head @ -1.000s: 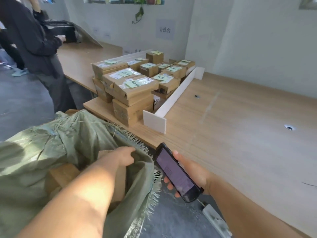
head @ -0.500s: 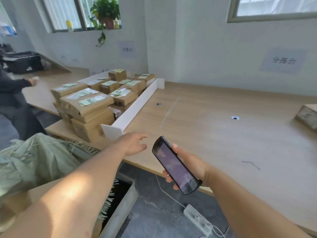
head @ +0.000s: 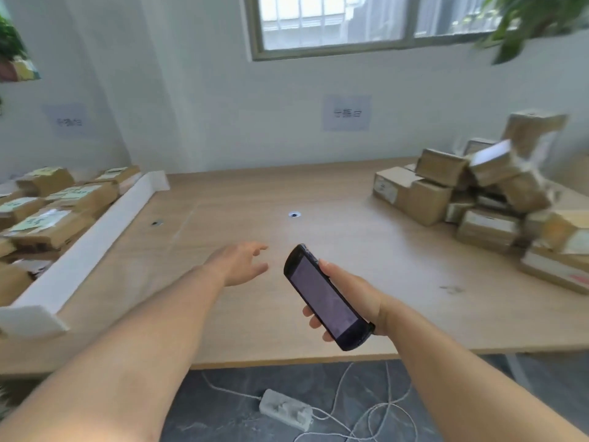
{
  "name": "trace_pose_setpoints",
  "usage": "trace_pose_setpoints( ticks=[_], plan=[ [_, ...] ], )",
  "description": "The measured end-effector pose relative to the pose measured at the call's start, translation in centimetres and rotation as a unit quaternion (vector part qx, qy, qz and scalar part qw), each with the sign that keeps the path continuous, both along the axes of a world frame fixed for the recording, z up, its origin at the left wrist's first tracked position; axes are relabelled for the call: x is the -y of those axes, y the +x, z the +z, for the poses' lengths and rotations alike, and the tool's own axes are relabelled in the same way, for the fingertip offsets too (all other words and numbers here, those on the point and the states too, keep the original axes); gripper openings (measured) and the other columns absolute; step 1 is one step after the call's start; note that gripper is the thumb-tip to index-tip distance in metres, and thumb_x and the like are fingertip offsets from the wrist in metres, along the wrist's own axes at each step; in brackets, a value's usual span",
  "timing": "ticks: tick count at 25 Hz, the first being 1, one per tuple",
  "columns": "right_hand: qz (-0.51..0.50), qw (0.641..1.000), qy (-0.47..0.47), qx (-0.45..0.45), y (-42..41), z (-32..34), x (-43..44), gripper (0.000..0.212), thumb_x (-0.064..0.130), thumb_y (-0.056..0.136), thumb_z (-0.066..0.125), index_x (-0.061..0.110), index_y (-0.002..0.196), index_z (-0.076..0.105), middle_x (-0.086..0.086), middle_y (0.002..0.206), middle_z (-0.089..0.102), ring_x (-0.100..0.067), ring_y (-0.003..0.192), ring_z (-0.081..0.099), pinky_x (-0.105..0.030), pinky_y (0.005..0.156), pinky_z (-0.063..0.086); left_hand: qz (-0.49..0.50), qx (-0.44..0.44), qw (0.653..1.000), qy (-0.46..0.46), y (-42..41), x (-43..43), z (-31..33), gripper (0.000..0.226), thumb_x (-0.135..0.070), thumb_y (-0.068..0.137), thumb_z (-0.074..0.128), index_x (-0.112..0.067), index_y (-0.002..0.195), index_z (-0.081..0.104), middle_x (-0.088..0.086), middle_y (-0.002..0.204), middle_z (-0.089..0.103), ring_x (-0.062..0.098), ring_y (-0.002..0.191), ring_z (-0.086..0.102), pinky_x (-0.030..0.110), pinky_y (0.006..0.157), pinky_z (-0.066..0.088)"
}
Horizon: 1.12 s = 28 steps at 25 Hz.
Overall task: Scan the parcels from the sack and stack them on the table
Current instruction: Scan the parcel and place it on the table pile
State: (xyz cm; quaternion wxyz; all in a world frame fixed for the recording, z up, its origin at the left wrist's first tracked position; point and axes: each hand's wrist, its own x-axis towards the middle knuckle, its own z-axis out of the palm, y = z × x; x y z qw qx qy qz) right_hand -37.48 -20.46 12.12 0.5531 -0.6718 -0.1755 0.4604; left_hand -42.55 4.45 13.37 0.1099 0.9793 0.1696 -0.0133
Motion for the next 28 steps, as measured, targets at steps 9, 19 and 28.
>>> trace_pose_setpoints(
  ticks=[9,19,28],
  plan=[
    [-0.199,0.98,-0.002,-0.028,9.7,-1.8,11.8,0.065,0.065,0.095,0.041,0.009,0.121,0.061,-0.018,0.1,0.072,-0.03,0.085,0.068,-0.045,0.074,0.057,-0.188,-0.005,0.982,-0.017,19.3,11.1,-1.7,0.052,-0.048,0.091,0.053,-0.029,0.139,0.045,-0.006,0.133,0.055,0.013,0.119,0.053,0.032,0.102,0.04],
    [-0.322,0.944,0.001,-0.067,20.2,-1.4,16.4,0.077,0.071,0.089,0.042,0.005,0.12,0.062,-0.016,0.099,0.068,-0.027,0.084,0.066,-0.041,0.069,0.056,-0.325,-0.001,0.945,-0.022,36.8,18.4,-1.8,0.05,-0.045,0.096,0.045,-0.029,0.143,0.04,-0.004,0.139,0.051,0.016,0.127,0.048,0.035,0.104,0.039],
    [-0.366,0.925,0.0,-0.104,27.0,-3.3,23.5,0.073,0.068,0.091,0.04,0.005,0.122,0.06,-0.017,0.099,0.067,-0.024,0.078,0.066,-0.038,0.065,0.057,-0.375,-0.041,0.926,-0.003,45.6,28.0,-5.7,0.052,-0.035,0.103,0.032,-0.022,0.152,0.022,0.0,0.157,0.026,0.02,0.143,0.026,0.038,0.113,0.028]
  ],
)
